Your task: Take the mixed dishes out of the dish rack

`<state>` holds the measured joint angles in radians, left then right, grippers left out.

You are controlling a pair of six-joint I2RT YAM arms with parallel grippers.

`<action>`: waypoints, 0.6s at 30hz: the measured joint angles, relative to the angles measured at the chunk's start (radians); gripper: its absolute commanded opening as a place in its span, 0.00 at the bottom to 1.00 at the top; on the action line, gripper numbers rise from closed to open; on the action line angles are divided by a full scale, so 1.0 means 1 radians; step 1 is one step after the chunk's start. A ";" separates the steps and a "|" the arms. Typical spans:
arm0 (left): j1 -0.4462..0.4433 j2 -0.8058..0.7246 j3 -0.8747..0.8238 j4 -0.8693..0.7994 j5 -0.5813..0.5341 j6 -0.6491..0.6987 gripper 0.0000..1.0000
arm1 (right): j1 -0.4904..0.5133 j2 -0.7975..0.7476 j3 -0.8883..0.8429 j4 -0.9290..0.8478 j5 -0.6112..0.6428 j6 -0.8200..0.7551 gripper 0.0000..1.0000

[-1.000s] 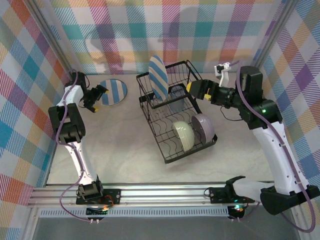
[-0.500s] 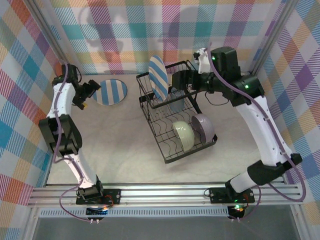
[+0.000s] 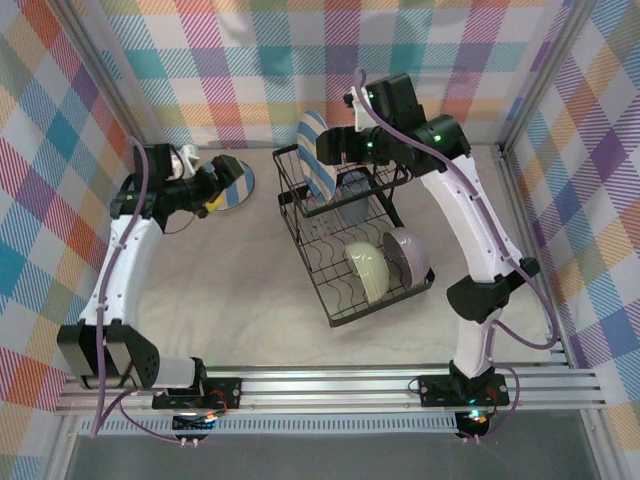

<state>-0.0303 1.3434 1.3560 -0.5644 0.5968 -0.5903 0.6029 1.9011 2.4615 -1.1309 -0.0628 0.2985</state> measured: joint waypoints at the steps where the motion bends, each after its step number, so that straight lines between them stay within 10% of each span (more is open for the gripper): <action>1: -0.039 -0.016 -0.015 0.031 0.008 -0.014 1.00 | 0.002 0.008 0.000 0.000 0.003 -0.001 0.72; 8: -0.224 -0.037 -0.062 0.115 -0.011 -0.073 1.00 | 0.026 0.034 -0.011 0.016 0.053 -0.011 0.60; 18: -0.256 -0.064 -0.092 0.123 -0.054 -0.101 1.00 | 0.066 0.035 -0.072 0.070 0.117 -0.026 0.36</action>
<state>-0.2863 1.2797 1.2636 -0.4416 0.5426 -0.6918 0.6693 1.9366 2.3898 -1.0607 0.0540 0.2722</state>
